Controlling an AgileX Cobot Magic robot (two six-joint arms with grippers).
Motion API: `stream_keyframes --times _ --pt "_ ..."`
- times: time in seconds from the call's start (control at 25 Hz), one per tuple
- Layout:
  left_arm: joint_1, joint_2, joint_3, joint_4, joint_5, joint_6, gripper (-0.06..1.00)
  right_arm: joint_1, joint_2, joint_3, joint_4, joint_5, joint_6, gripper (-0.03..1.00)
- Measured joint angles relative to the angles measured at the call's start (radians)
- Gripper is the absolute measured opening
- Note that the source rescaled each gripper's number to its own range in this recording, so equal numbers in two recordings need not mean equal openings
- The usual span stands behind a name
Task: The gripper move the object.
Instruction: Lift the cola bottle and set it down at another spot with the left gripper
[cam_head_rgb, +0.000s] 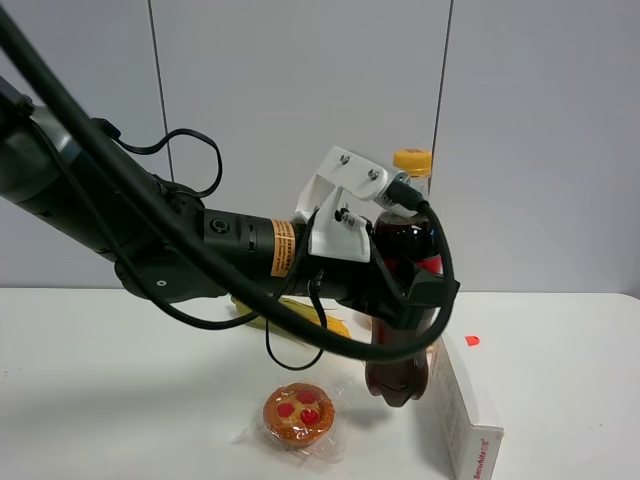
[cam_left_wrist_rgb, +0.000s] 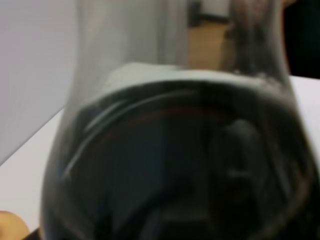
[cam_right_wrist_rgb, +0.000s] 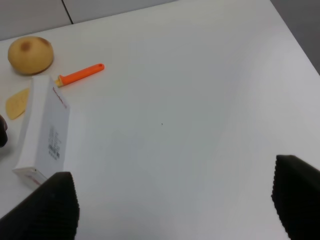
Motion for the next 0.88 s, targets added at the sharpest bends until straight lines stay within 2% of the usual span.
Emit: stream_keyframes --times 0.68,0.88 --pt "0.023 0.081 -0.001 0.003 -0.033 0.016 0.00 0.000 0.000 0.000 0.000 0.000 0.000 1.00" --pt "0.023 0.081 -0.001 0.003 -0.033 0.050 0.00 0.000 0.000 0.000 0.000 0.000 0.000 1.00"
